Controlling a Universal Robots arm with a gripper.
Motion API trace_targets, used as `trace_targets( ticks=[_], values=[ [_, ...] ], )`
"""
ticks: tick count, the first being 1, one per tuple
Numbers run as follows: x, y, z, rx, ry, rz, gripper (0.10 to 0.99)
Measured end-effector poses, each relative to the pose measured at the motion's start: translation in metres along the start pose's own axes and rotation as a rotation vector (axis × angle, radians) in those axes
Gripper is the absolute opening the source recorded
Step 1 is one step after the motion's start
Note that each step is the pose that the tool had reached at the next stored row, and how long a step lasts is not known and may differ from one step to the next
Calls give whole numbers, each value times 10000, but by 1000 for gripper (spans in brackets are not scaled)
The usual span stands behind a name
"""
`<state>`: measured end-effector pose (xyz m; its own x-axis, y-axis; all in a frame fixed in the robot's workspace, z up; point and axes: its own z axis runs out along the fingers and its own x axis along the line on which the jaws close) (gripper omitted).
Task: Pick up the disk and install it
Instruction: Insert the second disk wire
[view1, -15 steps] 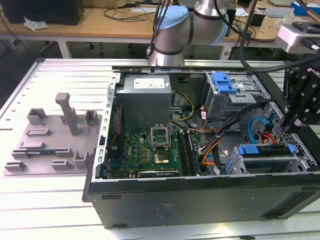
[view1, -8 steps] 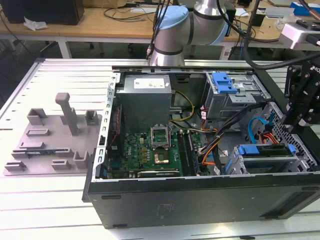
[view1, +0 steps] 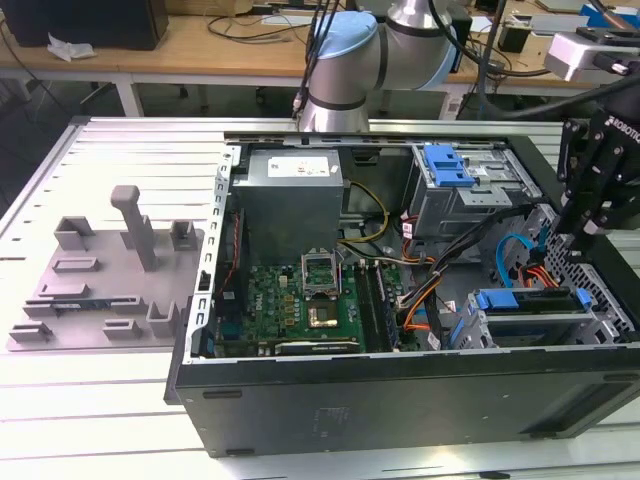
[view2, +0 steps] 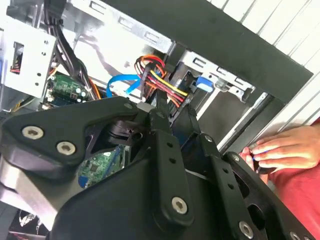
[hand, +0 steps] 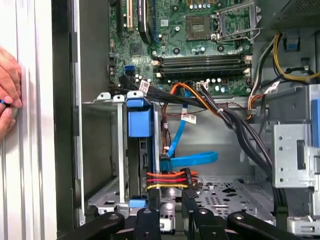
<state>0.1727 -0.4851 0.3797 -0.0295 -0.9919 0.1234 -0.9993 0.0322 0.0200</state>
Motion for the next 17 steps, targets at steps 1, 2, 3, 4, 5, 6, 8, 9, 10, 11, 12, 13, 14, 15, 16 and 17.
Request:
trace_targets(
  ticks=[1, 2, 3, 4, 5, 6, 8, 9, 10, 11, 12, 13, 14, 15, 16, 17],
  values=[
    [1, 13, 0, -2, 0, 0, 318],
    [1, 37, 0, -11, 1, -1, 318],
    [2, 48, 1, -16, 0, -2, 318],
    [2, 58, 1, -18, 0, -2, 318],
    [3, 86, 1, -19, 0, -3, 318],
    [4, 114, 2, -19, 1, -3, 318],
    [8, 163, 4, -19, 0, -2, 318],
    [10, 175, 4, -19, 0, -2, 318],
    [14, 181, 5, -18, 0, -2, 318],
    [21, 182, 6, -19, -7, -4, 318],
    [39, 181, 8, -20, -42, -5, 318],
    [52, 181, 10, -22, -74, 1, 318],
    [58, 181, 12, -23, -88, 4, 318],
    [63, 186, 21, -22, -106, 9, 318],
    [66, 193, 28, -19, -111, 8, 318],
    [68, 200, 35, -16, -119, 8, 318]
  ],
)
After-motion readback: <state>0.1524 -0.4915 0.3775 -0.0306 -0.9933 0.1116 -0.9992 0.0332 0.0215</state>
